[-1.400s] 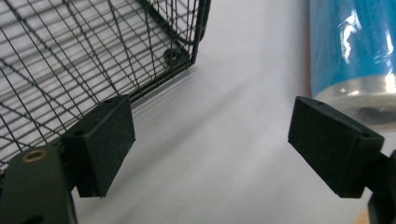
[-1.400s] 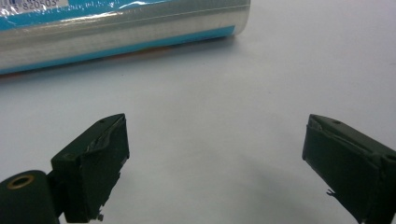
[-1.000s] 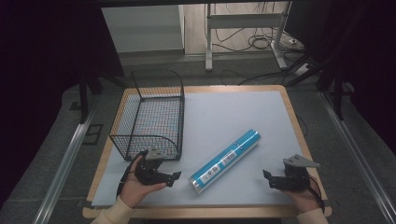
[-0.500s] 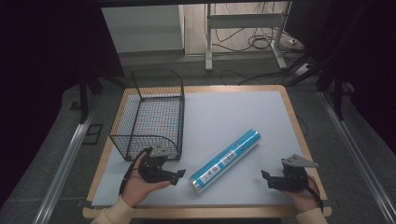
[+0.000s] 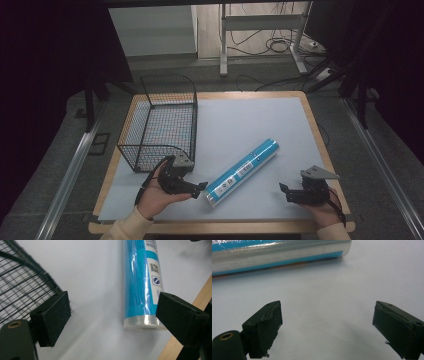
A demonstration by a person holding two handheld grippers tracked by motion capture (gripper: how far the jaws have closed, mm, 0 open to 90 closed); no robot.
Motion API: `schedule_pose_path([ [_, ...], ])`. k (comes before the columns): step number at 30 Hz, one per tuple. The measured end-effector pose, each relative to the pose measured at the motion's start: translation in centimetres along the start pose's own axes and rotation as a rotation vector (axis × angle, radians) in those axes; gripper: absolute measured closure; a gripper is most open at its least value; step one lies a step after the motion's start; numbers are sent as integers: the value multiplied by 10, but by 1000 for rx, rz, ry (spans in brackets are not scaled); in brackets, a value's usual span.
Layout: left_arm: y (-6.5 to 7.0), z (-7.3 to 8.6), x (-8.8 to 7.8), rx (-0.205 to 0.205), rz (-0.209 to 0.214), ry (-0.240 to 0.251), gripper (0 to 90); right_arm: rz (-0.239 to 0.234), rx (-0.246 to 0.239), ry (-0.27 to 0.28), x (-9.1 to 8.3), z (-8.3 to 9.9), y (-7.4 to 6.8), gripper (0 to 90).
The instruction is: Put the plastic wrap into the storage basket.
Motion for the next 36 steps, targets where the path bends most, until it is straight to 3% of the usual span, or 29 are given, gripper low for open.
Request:
schedule_pose_path([
  [16, 14, -11, 17, 26, 26, -3, 130, 8, -15, 3, -2, 0, 0, 95],
  [26, 22, -18, 31, 40, 55, -47, 128, 4, -19, -4, -1, 2, -2, 95],
  [36, 31, -29, 49, 55, 78, -53, 153, 8, -24, 0, -2, 1, -1, 97],
])
Point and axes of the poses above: each handheld gripper's, and its own axes: x roughly forward along the jaws, z roughly out of its underside, y roughly to its right, the point moved 5 cm from there along x, roughly forward along the jaws, and after that the axes turned 14 degrees about y, right-handed, at the moved point
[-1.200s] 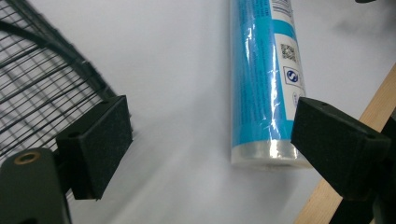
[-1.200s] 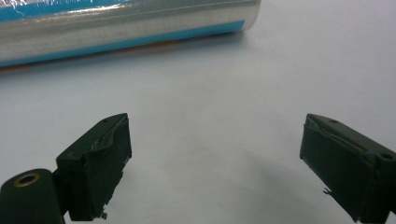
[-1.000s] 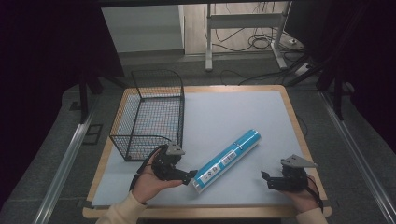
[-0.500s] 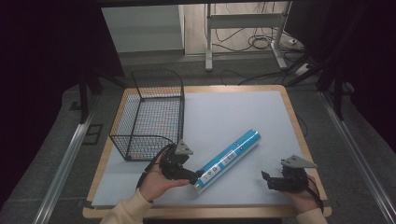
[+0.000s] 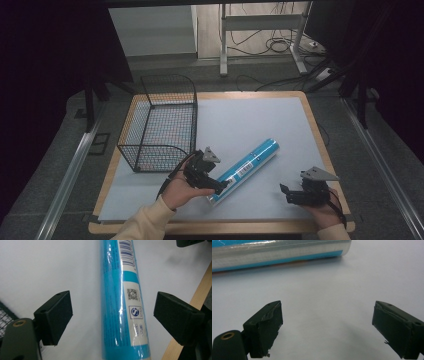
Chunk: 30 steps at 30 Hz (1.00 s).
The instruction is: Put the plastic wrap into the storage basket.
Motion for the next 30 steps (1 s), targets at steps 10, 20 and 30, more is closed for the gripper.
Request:
schedule_pose_path([
  [10, 8, -10, 18, 5, 16, -22, 144, 2, -6, 2, -1, 0, 0, 98],
  [20, 10, -15, 35, -3, 23, -44, 144, 4, -7, 14, -3, -2, 0, 98],
  [30, 9, -25, 48, -5, 27, -61, 136, 5, -10, 28, -4, -4, 0, 98],
])
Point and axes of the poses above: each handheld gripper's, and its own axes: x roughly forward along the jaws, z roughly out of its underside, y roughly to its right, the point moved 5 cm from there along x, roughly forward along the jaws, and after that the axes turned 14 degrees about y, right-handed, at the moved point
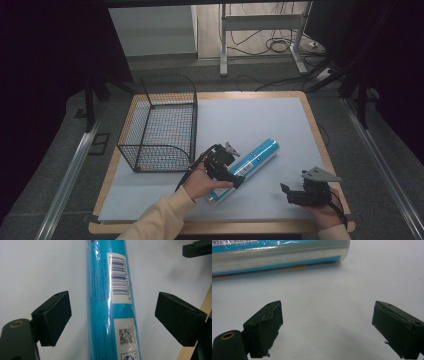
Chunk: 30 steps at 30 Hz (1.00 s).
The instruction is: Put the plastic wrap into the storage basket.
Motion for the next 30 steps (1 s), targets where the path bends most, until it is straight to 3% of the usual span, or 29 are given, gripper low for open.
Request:
schedule_pose_path([
  [23, -2, -16, 32, 2, -16, -60, 129, 4, 3, 7, -2, -2, 0, 98],
  [30, 1, -22, 47, 21, -15, -107, 126, 5, 3, 5, -2, -1, 1, 98],
])
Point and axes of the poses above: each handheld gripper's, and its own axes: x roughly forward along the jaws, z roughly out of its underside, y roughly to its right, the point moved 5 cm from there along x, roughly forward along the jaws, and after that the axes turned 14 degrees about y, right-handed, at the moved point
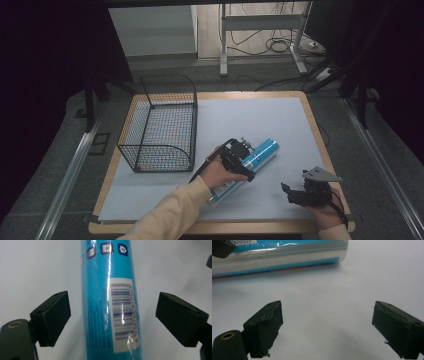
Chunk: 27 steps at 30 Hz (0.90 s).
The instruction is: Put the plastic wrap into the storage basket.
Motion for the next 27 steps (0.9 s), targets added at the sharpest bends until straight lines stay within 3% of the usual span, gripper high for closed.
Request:
schedule_pose_path([
  [7, 3, -3, 14, 17, -1, -55, 123, 0, 0, 2, -1, 0, 0, 98],
  [19, 1, 0, 29, 4, -12, -151, 190, -2, 2, 6, -1, -1, 0, 99],
  [27, -2, 4, 34, -1, -25, -193, 301, -5, 2, 10, -2, -2, -1, 99],
])
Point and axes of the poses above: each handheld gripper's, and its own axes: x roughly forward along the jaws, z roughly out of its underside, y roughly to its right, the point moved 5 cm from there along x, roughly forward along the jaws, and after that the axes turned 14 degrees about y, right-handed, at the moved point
